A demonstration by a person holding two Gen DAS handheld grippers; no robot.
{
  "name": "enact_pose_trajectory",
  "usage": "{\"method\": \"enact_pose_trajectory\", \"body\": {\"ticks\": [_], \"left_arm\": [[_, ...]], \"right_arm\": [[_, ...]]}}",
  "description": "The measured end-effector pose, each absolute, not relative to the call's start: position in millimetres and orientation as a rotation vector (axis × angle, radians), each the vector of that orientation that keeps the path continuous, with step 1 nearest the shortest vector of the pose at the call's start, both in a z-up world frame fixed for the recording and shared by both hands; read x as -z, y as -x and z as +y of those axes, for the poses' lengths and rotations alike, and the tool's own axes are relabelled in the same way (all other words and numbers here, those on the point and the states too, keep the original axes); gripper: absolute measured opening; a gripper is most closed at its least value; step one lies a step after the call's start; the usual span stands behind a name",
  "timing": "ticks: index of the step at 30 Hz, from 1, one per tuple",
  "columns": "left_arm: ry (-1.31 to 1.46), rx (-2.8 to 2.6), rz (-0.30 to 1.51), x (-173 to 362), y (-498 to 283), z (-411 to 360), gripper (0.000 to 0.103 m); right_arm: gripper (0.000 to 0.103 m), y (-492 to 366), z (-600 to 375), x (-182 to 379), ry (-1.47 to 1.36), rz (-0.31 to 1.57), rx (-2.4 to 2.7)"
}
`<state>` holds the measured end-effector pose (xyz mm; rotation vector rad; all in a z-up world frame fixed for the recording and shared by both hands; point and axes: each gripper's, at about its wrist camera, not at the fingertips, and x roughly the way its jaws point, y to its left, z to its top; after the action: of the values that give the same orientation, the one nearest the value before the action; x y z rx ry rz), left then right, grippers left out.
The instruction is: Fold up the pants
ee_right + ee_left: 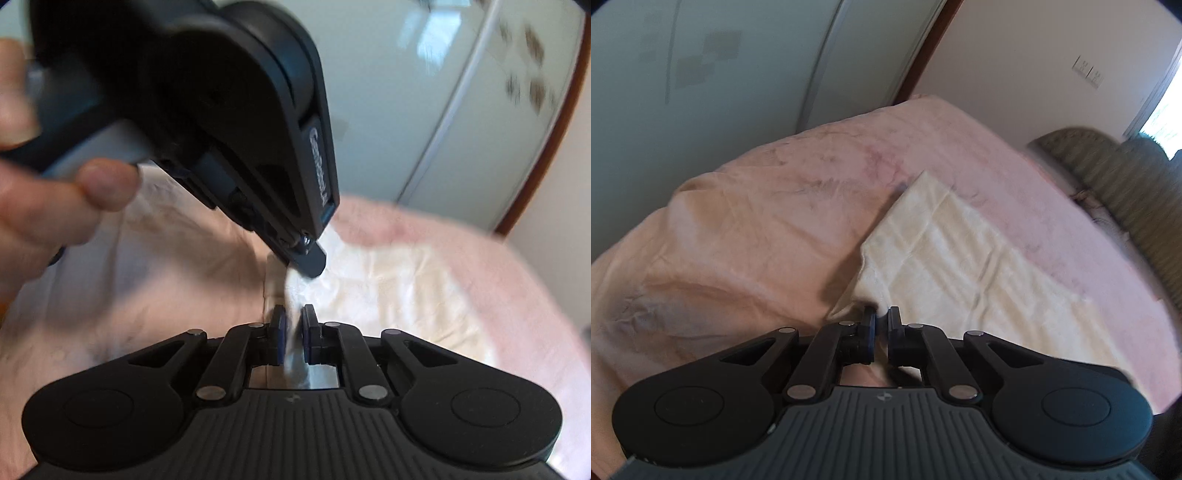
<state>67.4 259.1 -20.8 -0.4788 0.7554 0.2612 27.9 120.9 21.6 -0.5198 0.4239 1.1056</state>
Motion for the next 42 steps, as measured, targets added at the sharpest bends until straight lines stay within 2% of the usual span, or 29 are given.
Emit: {"method": "enact_pose_trajectory", "body": {"ticks": [4, 6, 8, 9, 10, 12, 15, 17, 22, 26, 29, 34, 35, 36, 38, 42], "left_arm": [[0.405, -0.267, 0.742, 19.9, -54.5, 254.1, 0.012], [0.410, -0.281, 0.751, 18.2, -52.5, 257.2, 0.020], [0.385, -0.313, 0.739, 12.2, -50.5, 256.5, 0.032], [0.360, -0.340, 0.723, 7.2, -49.5, 254.1, 0.036], [0.319, -0.383, 0.699, 0.5, -48.8, 249.5, 0.037], [0.207, -0.477, 0.639, -14.2, -48.7, 235.1, 0.037], [0.105, -0.470, 0.579, -32.0, -52.9, 206.1, 0.039], [0.072, -0.384, 0.586, -38.5, -63.2, 180.0, 0.047], [-0.097, -0.146, 0.596, -40.1, -87.7, 89.2, 0.051], [-0.161, 0.062, 0.632, -33.1, -99.6, 19.6, 0.053], [-0.232, 0.185, 0.647, -20.5, -104.0, -31.4, 0.055], [-0.317, 0.341, 0.685, 6.1, -108.5, -101.0, 0.056], [-0.324, 0.360, 0.693, 10.4, -110.2, -112.4, 0.056], [-0.327, 0.383, 0.701, 17.3, -114.2, -122.9, 0.056], [-0.336, 0.405, 0.719, 23.5, -119.6, -140.3, 0.056], [-0.324, 0.441, 0.736, 29.6, -125.7, -157.8, 0.057]], "right_arm": [[0.012, -27.3, 61.1, -42.9, 0.293, 0.508, -1.126], [0.013, -25.1, 15.0, -53.3, 0.203, 0.515, -1.087], [0.015, -27.1, -36.7, -57.7, 0.155, 0.510, -0.952], [0.019, -29.1, -66.7, -57.3, 0.134, 0.523, -0.866], [0.023, -31.0, -92.5, -54.8, 0.117, 0.545, -0.792], [0.041, -33.6, -146.9, -45.1, 0.065, 0.589, -0.619], [0.045, -32.1, -224.3, -22.5, -0.016, 0.678, -0.406], [0.045, -31.9, -260.9, -8.6, -0.039, 0.735, -0.307], [0.045, -8.3, -354.8, -4.2, -0.160, 0.735, -0.155], [0.045, -16.1, -439.4, -6.2, -0.088, 0.726, 0.113], [0.046, -28.3, -508.0, 3.9, -0.143, 0.749, 0.213], [0.046, -64.3, -538.5, 38.7, -0.126, 0.830, 0.196], [0.049, -72.1, -541.9, 40.9, -0.136, 0.822, 0.193], [0.059, -76.9, -546.8, 41.5, -0.144, 0.821, 0.197], [0.068, -87.2, -551.0, 41.0, -0.143, 0.830, 0.201], [0.069, -70.6, -538.9, 13.8, -0.069, 0.768, 0.251]]}}
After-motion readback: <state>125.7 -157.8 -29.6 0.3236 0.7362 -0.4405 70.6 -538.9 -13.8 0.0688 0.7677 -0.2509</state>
